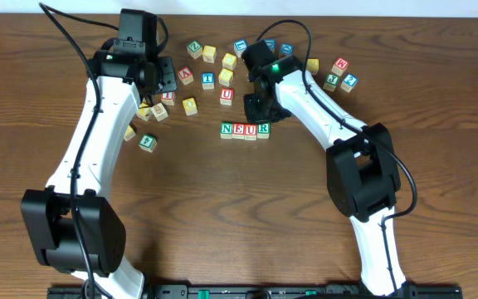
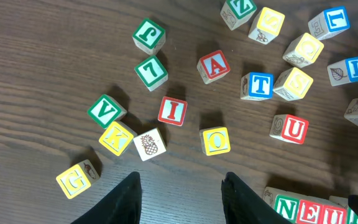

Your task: Spell out NEURIPS

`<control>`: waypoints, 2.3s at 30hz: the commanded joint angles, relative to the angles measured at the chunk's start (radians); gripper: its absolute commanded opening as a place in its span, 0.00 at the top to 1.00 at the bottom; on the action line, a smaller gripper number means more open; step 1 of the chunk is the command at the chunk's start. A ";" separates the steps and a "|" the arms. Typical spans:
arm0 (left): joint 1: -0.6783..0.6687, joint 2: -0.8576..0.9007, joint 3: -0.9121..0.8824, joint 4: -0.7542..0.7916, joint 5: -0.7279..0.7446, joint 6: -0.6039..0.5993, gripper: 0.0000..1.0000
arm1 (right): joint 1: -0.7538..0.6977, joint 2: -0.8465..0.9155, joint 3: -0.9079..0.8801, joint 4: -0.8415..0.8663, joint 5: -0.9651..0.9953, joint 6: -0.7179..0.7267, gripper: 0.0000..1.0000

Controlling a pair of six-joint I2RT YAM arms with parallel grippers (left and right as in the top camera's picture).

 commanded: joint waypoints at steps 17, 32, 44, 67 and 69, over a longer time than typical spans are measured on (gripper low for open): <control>0.002 0.011 -0.006 0.002 -0.006 0.017 0.58 | 0.007 0.006 -0.010 0.019 0.054 0.079 0.97; 0.002 0.011 -0.006 0.002 -0.006 0.017 0.58 | 0.008 0.006 -0.042 0.018 0.053 0.085 0.99; 0.002 0.011 -0.006 0.001 -0.005 0.017 0.58 | -0.021 0.006 -0.028 0.029 0.053 0.085 0.97; 0.002 0.011 -0.006 0.002 -0.006 0.017 0.58 | -0.021 -0.005 -0.042 -0.222 0.037 0.103 0.99; 0.002 0.011 -0.006 0.002 -0.006 0.017 0.59 | -0.015 -0.005 -0.044 -0.218 0.038 0.103 0.99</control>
